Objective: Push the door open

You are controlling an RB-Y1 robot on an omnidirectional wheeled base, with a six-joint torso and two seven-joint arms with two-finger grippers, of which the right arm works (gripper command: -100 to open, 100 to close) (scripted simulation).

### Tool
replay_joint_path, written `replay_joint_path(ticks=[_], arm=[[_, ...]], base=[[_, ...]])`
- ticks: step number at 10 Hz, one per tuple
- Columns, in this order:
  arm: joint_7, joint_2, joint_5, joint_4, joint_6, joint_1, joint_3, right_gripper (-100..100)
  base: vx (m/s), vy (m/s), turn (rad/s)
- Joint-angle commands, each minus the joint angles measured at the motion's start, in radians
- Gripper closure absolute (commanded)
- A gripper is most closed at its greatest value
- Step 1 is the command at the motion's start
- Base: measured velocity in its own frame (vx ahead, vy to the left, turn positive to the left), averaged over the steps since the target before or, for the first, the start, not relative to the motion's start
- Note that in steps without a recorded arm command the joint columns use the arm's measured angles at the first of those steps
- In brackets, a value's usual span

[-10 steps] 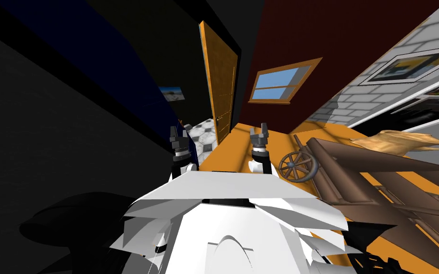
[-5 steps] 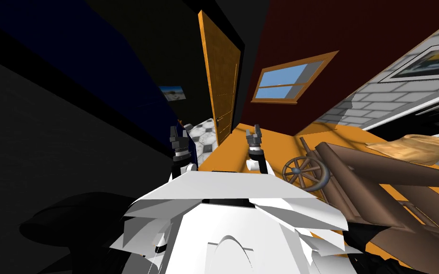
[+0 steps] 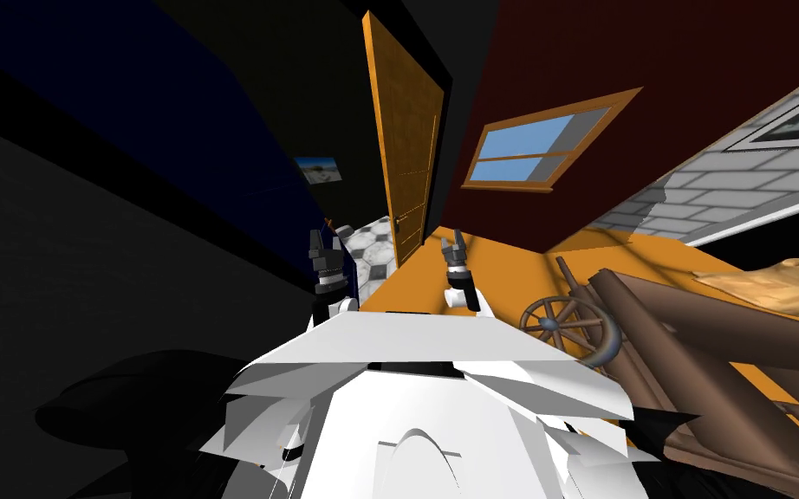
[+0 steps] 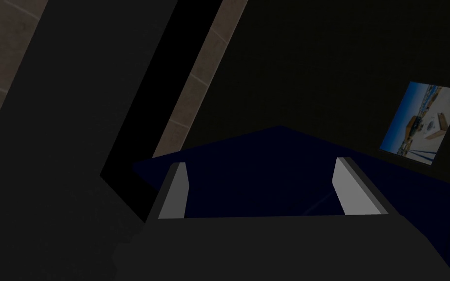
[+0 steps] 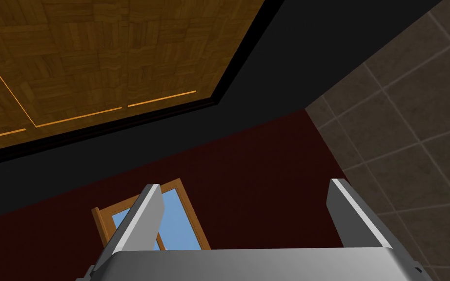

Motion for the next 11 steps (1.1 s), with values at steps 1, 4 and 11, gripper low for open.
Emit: replay_joint_path(ticks=[1, 4, 11], arm=[[0.001, -0.002, -0.002, 0.031, 0.005, -0.020, 0.008, -100], [0.000, -0.009, -0.006, 0.087, 0.010, -0.053, 0.022, -100], [-0.002, -0.019, -0.017, 0.224, 0.025, -0.136, 0.056, -100]], base=[[0.102, -0.062, 0.065], [0.095, -0.057, 0.069], [0.086, -0.056, 0.071]])
